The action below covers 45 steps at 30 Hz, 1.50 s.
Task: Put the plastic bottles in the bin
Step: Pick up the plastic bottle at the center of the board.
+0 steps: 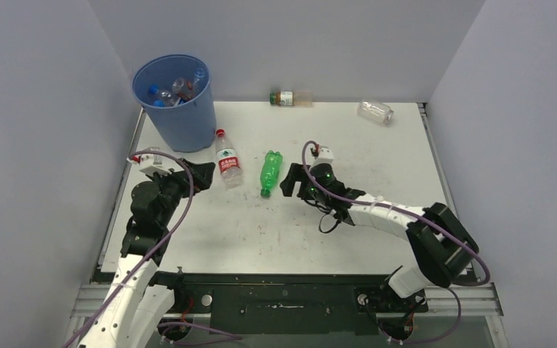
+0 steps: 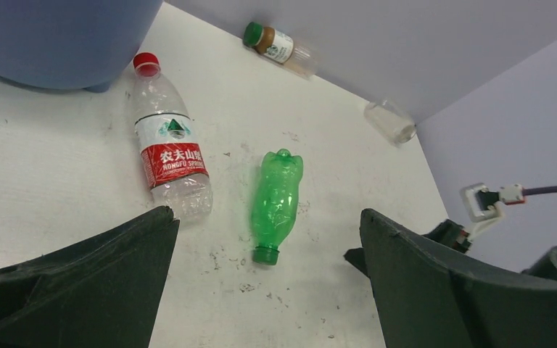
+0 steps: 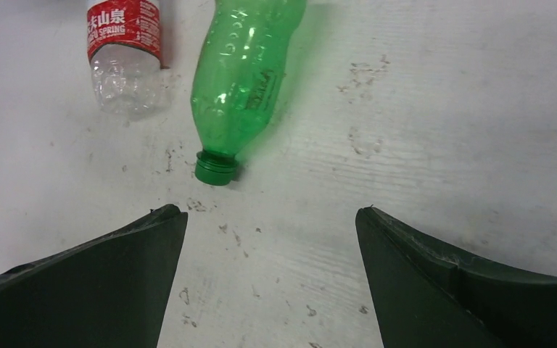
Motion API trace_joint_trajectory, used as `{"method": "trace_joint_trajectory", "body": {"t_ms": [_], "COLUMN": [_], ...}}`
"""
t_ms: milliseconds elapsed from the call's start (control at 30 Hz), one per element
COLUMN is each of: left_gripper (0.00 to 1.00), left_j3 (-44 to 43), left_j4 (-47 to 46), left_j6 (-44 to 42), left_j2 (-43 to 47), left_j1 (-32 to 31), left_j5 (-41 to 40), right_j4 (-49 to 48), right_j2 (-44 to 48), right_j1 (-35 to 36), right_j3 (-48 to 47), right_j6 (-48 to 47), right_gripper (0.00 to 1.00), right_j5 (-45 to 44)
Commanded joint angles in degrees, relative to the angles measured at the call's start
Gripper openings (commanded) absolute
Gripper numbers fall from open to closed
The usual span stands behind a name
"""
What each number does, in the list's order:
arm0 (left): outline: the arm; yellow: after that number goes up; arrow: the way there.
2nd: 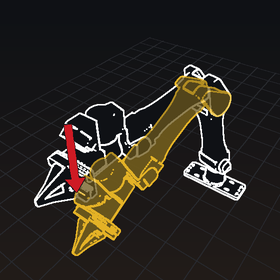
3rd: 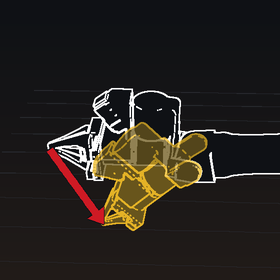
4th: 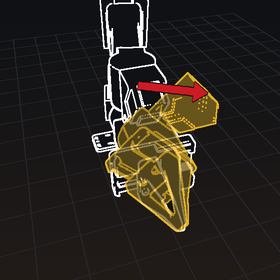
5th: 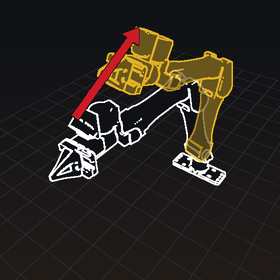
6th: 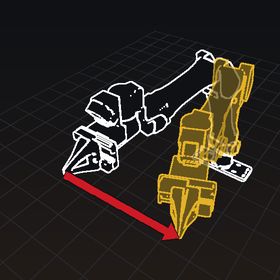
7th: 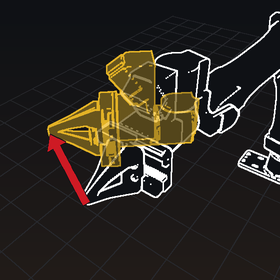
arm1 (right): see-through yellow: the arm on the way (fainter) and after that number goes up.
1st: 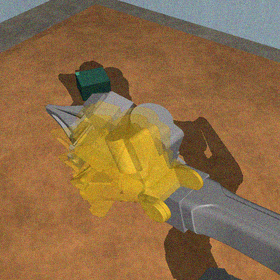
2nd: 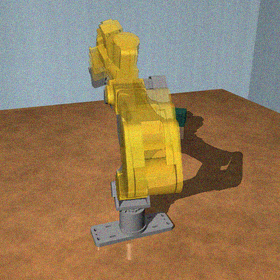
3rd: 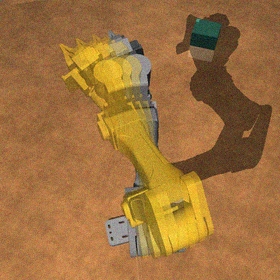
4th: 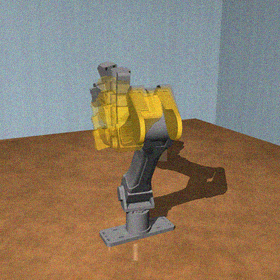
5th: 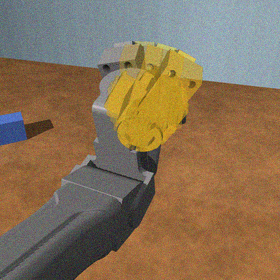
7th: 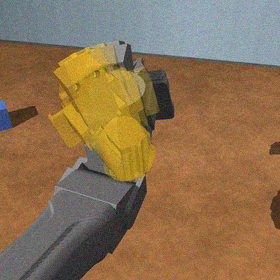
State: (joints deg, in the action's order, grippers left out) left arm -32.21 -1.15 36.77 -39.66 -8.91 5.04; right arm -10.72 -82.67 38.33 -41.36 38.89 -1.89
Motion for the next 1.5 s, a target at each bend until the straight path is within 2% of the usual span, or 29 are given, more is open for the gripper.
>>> {"method": "trace_joint_trajectory", "body": {"t_ms": [0, 233, 533, 800, 933, 967, 1200, 1267, 1367, 1467], "left_gripper": [0.96, 0.96, 0.96, 0.96, 0.96, 0.96, 0.96, 0.96, 0.96, 0.96], "left_j3": [1.59, 1.88, 1.29, 1.39, 1.7, 1.71, 1.61, 1.62, 1.54, 1.0], "left_j4": [-4.97, -1.91, 1.02, 2.44, 2.03, 2.03, 1.07, 1.06, 0.97, 1.06], "left_j6": [1.59, 0.9, -0.42, -0.3, -0.5, -0.64, -1.66, -1.62, -1.77, -2.57], "left_j2": [5.7, 8.22, 9.61, 9.37, 9.42, 9.35, 9.29, 9.17, 9.06, 8.62], "left_j1": [0.21, -1.08, -3.35, -4.59, -5.66, -5.76, -7.14, -7.34, -7.6, -8.53], "left_j5": [-0.48, -1.72, -4.46, -4.59, -4.54, -4.59, -5.47, -5.43, -5.47, -6.05], "right_j4": [-5.63, -1.8, 12.37, 16.59, 15.16, 14.63, 10.39, 8.18, 5.28, -2.46], "right_j2": [-7.21, -18.67, -31.5, -38.08, -39.49, -39.72, -36.78, -34.78, -29.39, -18.4], "right_j1": [1.81, 1.88, 1.34, -0.17, -0.97, -1.31, -2.67, -2.91, -3.08, -3.1], "right_j3": [-8.64, -20.94, -37.47, -42.86, -42.79, -42.6, -37.21, -34.62, -28.93, -18.01], "right_j6": [0.94, 1.53, -0.34, 0.2, 0.69, 1.05, 3.02, 3.75, 4.03, 3.57], "right_gripper": [0.9, 0.9, 0.9, 0.9, 0.97, 0.95, 0.55, 0.46, 0.38, 0.37], "right_j5": [-2.06, -4.31, -7.28, -5.85, -2.88, -1.74, 3.05, 3.97, 5.28, 6.54]}}
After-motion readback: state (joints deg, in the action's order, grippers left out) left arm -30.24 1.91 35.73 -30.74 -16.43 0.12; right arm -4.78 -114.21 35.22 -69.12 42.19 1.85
